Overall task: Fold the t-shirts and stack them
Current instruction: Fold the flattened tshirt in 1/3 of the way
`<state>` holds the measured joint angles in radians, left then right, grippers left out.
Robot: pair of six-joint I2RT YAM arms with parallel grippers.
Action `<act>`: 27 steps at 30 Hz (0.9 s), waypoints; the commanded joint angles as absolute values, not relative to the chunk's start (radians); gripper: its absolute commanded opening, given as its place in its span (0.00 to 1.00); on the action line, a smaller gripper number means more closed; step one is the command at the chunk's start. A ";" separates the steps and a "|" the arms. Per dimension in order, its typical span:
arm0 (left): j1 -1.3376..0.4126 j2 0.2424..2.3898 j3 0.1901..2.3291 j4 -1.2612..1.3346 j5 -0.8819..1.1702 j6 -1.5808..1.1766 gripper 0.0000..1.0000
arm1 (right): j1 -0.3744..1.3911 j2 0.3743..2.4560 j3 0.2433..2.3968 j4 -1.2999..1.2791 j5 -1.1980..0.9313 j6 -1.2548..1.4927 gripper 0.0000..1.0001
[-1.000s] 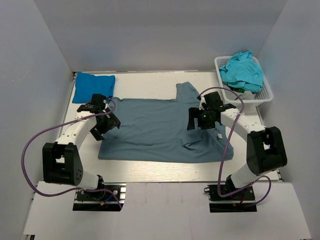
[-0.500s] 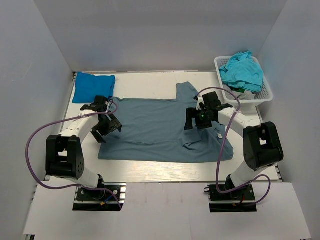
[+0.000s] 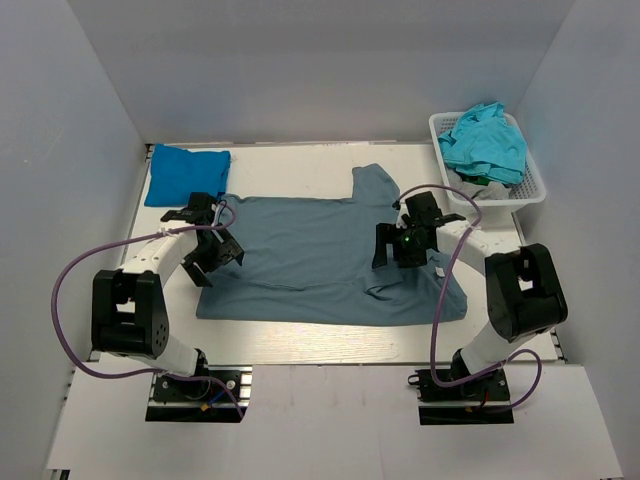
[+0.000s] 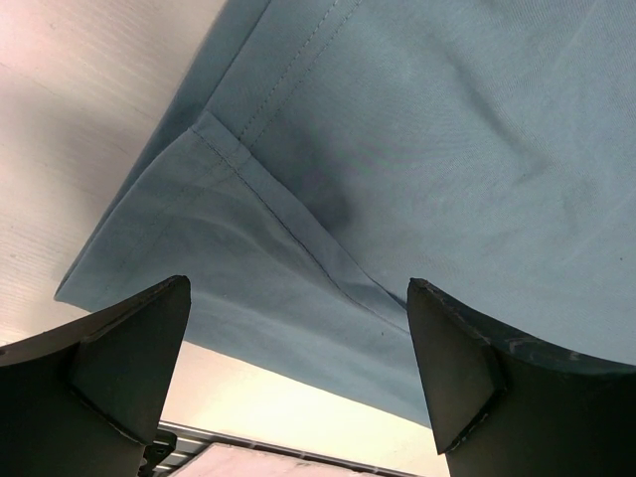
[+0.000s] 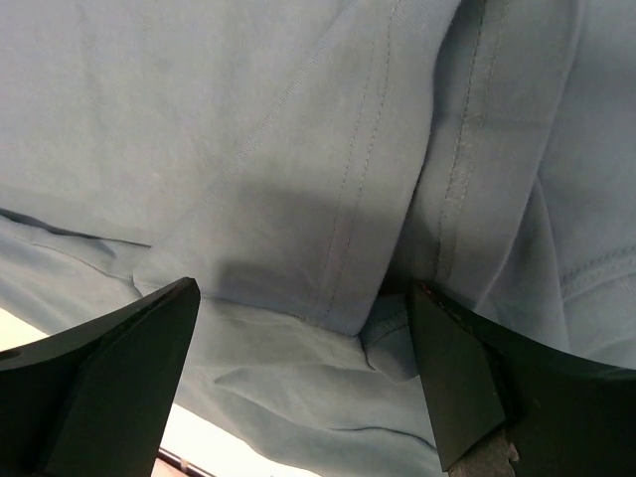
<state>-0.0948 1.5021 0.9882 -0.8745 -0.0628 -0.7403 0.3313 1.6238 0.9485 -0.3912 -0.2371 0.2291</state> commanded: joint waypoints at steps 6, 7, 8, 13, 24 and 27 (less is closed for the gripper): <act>-0.100 1.505 0.980 -0.851 -0.038 -0.732 1.00 | 0.337 1.563 0.936 -0.339 -0.331 0.235 0.90; -0.100 1.505 0.971 -0.851 -0.038 -0.732 1.00 | 0.337 1.563 0.939 -0.333 -0.362 0.232 0.90; -0.100 1.505 0.971 -0.851 -0.038 -0.732 1.00 | 0.339 1.568 0.943 -0.321 -0.368 0.232 0.90; -0.100 1.505 0.962 -0.842 -0.029 -0.732 1.00 | 0.342 1.604 0.980 -0.336 -0.383 0.213 0.90; -0.100 1.505 0.962 -0.851 -0.038 -0.732 1.00 | 0.336 1.583 0.947 -0.436 -0.331 0.225 0.88; -0.100 1.505 0.962 -0.851 -0.038 -0.732 1.00 | 0.336 1.563 0.924 -0.465 -0.281 0.222 0.86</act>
